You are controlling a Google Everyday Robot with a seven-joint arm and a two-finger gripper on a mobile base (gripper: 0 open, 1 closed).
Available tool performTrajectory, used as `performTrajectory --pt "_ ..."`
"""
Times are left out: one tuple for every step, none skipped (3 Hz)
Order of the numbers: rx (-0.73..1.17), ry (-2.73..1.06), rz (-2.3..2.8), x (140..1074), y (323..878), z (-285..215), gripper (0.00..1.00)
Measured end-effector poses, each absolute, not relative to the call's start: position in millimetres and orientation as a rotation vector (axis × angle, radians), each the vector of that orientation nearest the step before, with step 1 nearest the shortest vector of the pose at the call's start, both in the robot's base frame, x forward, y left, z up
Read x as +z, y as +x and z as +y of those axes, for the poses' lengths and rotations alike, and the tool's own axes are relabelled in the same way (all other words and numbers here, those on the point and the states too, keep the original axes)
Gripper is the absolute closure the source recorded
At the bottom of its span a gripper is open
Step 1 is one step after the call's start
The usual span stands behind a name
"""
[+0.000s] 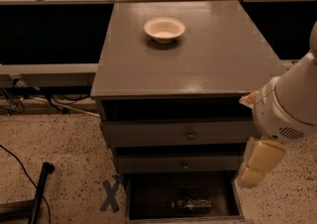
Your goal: Pick water bottle from bottom drawer and place on counter
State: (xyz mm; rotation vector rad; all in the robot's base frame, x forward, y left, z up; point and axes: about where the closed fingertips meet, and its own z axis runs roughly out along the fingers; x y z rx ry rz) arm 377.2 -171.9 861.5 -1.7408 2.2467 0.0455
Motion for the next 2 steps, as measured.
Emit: performTrajectory --pt "0.208 -1.736 2.293 794.9 369.5 -183.0 0.0" --pt "0.507 -1.59 2.233 701.7 338.0 -177.5 0.0"
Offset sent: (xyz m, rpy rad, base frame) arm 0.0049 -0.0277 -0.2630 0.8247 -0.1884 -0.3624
